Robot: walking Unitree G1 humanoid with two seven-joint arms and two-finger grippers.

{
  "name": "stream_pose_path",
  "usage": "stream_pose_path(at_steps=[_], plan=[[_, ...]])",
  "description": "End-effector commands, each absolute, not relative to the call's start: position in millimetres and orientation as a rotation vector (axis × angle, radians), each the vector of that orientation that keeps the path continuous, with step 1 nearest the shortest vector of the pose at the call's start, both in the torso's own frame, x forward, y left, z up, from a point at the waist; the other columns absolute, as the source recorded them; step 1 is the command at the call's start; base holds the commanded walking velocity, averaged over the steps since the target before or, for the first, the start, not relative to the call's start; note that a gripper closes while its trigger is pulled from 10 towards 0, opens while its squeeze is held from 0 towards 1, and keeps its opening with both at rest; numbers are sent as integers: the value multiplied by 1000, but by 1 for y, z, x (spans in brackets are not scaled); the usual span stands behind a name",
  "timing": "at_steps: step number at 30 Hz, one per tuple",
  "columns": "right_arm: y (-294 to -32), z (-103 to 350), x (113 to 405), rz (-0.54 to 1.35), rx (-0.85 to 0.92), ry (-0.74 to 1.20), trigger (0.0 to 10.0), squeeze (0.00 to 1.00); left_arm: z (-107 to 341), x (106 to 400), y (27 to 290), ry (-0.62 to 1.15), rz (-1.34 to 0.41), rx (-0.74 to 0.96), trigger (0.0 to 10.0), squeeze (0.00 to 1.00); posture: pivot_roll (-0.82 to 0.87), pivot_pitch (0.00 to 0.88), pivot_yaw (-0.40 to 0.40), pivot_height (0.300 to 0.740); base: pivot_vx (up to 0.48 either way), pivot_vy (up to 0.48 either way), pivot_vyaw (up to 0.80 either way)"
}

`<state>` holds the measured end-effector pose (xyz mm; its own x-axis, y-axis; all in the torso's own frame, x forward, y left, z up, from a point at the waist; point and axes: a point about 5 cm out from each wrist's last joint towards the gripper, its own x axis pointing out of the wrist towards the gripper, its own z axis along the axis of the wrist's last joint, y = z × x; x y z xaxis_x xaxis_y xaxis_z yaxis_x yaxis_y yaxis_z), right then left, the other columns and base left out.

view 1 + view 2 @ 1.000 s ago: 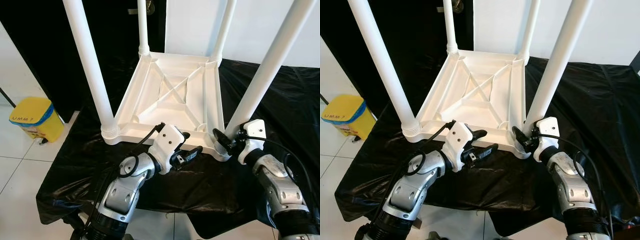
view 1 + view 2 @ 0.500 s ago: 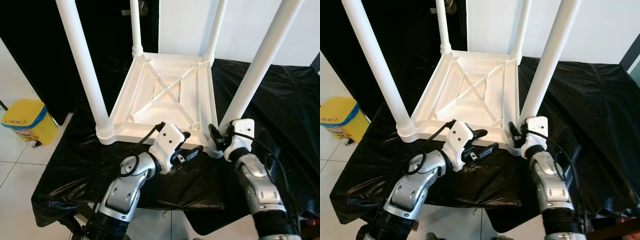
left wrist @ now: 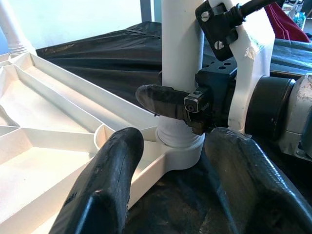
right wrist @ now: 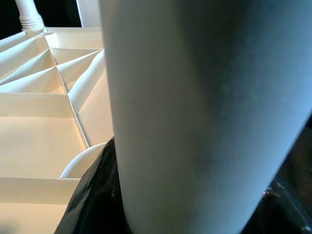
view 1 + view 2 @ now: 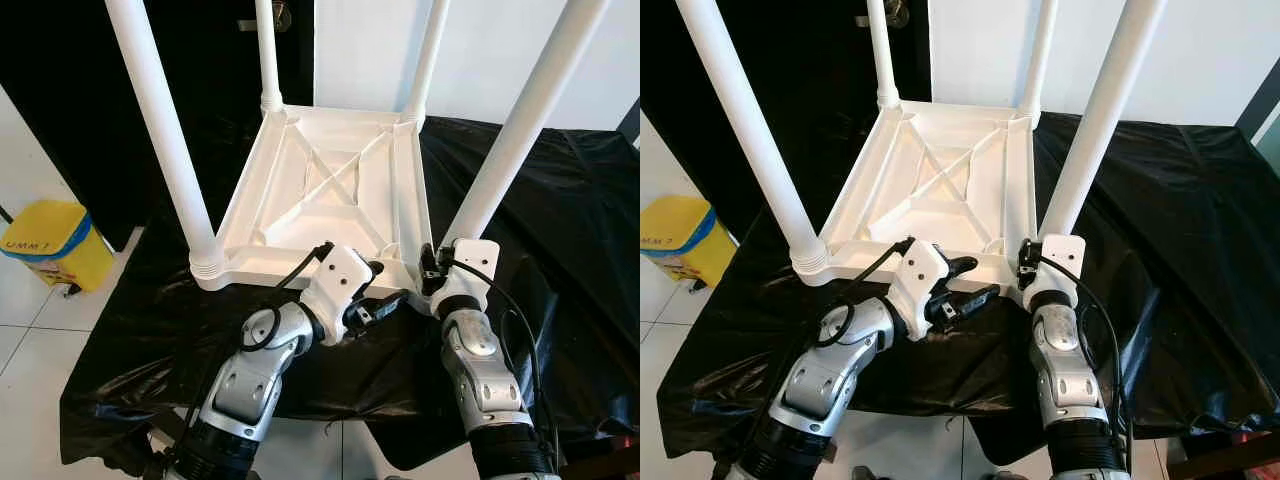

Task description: Building children table

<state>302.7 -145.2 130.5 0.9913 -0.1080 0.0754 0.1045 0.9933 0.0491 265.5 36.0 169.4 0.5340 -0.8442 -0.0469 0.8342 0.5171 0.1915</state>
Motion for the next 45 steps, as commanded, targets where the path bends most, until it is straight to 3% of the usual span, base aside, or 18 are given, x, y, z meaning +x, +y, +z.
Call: stream_pose_path(at_steps=[1, 10, 11, 25, 26, 36, 37, 41, 42, 45], plan=[[-146, 120, 301, -108, 33, -22, 10000, 0, 168, 267, 37, -56, -965, 191, 10000, 0, -72, 52, -5, 740, 0, 0, 0], [-150, 123, 302, -63, -9, -37, 10000, 0, 169, 268, 34, -65, -971, 191, 10000, 0, -73, 39, -9, 740, 0, 0, 0], [-152, 123, 303, -54, -9, -41, 10000, 1000, 169, 267, 34, -65, -972, 190, 10000, 0, -72, 38, -9, 740, 0, 0, 0], [-166, 132, 303, 214, -33, -88, 10000, 1000, 167, 264, 35, -57, -970, 192, 10000, 0, -58, 34, -12, 740, 0, 0, 0], [-167, 133, 303, 242, -37, -91, 10000, 0, 167, 264, 35, -56, -970, 192, 10000, 0, -58, 34, -12, 740, 0, 0, 0], [-178, 138, 313, 374, -105, -85, 10000, 0, 166, 264, 35, -54, -981, 197, 10000, 0, -61, 24, -1, 740, 0, 0, 0], [-176, 136, 313, 390, -111, -78, 4431, 0, 166, 264, 36, -54, -982, 199, 10000, 0, -56, 22, 0, 740, 0, 0, 0], [-175, 135, 313, 401, -111, -76, 4431, 0, 166, 264, 36, -54, -982, 199, 10000, 0, -56, 22, -1, 740, 0, 0, 0], [-174, 133, 312, 404, -107, -74, 0, 0, 166, 263, 36, -53, -982, 199, 10000, 0, -54, 22, -2, 740, 0, 0, 0], [-173, 131, 311, 403, -95, -68, 0, 0, 166, 263, 36, -51, -981, 197, 10000, 0, -54, 23, -3, 740, 0, 0, 0]])
